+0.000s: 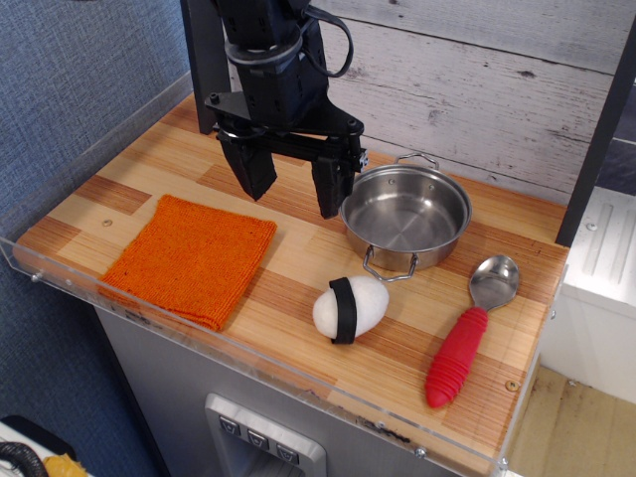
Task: Place the orange cloth next to the bowl.
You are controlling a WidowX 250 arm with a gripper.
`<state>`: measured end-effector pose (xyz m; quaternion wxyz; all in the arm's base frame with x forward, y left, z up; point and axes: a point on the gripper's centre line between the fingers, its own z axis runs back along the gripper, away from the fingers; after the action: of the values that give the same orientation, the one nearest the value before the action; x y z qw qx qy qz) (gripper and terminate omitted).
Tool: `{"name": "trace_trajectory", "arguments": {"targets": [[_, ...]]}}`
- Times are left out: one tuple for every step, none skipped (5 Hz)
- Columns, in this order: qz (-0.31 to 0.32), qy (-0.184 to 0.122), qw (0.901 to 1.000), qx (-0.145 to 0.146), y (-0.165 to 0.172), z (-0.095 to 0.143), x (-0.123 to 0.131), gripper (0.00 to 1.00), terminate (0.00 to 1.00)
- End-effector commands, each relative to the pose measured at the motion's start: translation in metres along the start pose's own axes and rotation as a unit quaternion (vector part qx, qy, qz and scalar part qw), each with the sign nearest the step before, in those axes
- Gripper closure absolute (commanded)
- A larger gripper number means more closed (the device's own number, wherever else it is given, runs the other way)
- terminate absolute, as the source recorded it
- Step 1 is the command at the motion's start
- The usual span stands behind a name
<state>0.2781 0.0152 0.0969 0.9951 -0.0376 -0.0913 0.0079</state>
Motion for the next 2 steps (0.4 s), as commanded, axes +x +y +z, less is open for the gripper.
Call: {"name": "trace_trajectory", "arguments": {"targets": [[0.0, 0.0, 1.0, 0.0, 0.0, 0.0, 0.0, 0.0, 0.0], [0.012, -0.022, 0.9997, -0.003, 0.02, 0.006, -0.011, 0.0, 0.0]]}}
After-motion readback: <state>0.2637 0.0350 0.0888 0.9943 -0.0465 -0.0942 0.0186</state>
